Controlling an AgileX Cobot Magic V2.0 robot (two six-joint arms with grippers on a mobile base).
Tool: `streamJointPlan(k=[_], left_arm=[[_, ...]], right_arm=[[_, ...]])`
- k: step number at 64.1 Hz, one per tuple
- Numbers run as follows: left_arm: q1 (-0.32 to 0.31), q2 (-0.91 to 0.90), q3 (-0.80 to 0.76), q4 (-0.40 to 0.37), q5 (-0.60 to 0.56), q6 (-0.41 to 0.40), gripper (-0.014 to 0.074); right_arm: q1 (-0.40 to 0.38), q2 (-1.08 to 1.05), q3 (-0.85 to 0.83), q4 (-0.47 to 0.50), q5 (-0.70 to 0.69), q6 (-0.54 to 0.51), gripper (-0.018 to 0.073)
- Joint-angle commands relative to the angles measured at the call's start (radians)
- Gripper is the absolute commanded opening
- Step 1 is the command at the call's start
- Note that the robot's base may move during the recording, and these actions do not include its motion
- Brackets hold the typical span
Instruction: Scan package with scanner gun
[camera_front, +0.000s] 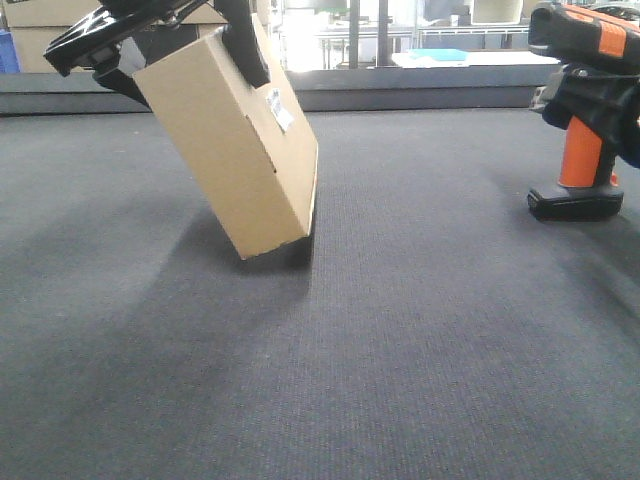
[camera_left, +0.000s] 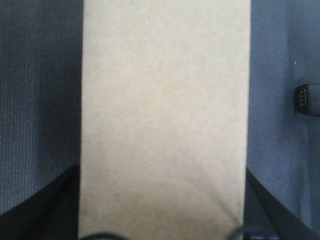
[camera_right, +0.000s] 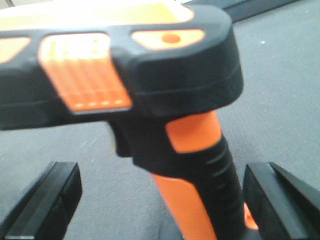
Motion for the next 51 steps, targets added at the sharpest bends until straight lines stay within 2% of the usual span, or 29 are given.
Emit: streamJointPlan(k=[1, 16, 41, 51], left_arm=[[-0.006, -0.006, -0.001, -0.001, -0.016, 0.005, -0.0111], [-0.006, -0.006, -0.001, 0.000, -0.014, 0.021, -0.0111], [-0.006, -0.006, -0.001, 0.002, -0.014, 0.021, -0.0111], [-0.006, -0.006, -0.001, 0.002, -0.008, 0.021, -0.0111]], right_arm=[[0.002, 0.021, -0.021, 0.010, -0.042, 0.000, 0.0568], [0.002, 0.044, -0.078, 0.010, -0.042, 0.000, 0.0568], [-0.011, 0.044, -0.084, 0.040, -0.049, -0.004, 0.0568], [-0.022, 0.044, -0.084, 0.038, -0.051, -0.053, 0.0568]])
